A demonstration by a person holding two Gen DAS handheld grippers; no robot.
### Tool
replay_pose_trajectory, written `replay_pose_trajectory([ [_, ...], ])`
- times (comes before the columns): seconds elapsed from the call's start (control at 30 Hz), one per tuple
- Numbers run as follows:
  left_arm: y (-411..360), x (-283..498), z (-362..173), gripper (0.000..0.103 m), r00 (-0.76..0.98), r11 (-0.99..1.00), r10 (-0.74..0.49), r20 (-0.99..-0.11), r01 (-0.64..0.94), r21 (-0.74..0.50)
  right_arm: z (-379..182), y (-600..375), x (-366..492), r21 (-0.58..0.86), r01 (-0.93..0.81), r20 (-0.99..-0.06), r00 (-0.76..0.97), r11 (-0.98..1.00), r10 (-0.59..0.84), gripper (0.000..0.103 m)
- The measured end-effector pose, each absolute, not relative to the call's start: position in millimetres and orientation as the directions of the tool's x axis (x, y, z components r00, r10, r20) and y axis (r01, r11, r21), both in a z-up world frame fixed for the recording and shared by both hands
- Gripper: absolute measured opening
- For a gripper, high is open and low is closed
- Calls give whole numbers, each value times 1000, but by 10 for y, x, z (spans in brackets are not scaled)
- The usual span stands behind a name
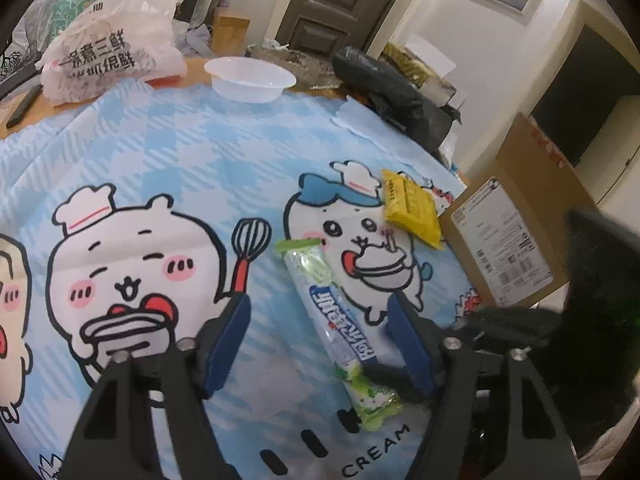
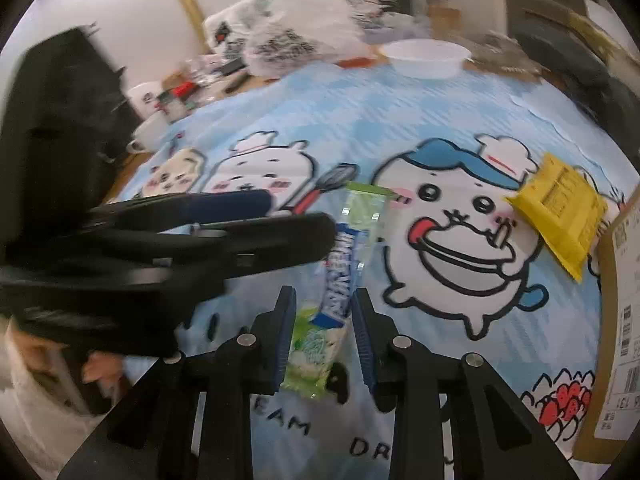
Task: Organize snacks
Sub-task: 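Grasp the green-and-white candy stick with the left gripper, then hold the candy stick in the left gripper while the right grasps the yellow snack pack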
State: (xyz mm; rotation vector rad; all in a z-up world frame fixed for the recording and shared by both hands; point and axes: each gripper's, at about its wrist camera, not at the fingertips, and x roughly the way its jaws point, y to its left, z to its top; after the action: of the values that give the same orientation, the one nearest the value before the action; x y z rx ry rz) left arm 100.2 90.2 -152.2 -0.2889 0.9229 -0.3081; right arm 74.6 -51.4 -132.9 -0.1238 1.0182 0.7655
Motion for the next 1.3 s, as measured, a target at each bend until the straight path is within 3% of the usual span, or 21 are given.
replay_pose_trajectory([
  [0.07,873,1010,-1564,55,557,920,-377,-740,132,-369,-1240,-570,711,186,-632,-801,346,753,488,25],
  [0.2,743,1044,-1665,50,534,925,-372,-759,146,-351,-1131,-800,777,-23,-532,-799,519,847,303,26],
  [0.4,468,1043,-1705,45,537,957,-288,-793,177,-229,-1156,-1013,965,-47,-451,-794,558,891,242,34],
  [0.47,422,1022,-1716,35,549,969,-242,-800,174,-174,-1175,-1035,990,-41,-447,-793,558,894,242,34],
  [0.57,352,977,-1723,34,572,978,-195,-797,178,-112,-1193,-1010,1037,-69,-420,-780,589,905,214,38],
  [0.63,352,983,-1727,33,579,979,-183,-795,185,-91,-1203,-996,1071,-76,-395,-771,605,916,197,46],
  [0.77,475,1100,-1716,29,576,982,-170,-799,165,-90,-1186,-1003,1203,-81,-340,-749,641,937,168,47],
  [0.93,597,1294,-1722,28,567,981,-179,-804,165,-102,-1219,-930,1406,-86,-283,-742,658,955,128,56],
  [1.3,741,1440,-1728,28,566,974,-224,-793,159,-161,-1437,-864,1837,-177,-171,-759,650,969,-24,60],
])
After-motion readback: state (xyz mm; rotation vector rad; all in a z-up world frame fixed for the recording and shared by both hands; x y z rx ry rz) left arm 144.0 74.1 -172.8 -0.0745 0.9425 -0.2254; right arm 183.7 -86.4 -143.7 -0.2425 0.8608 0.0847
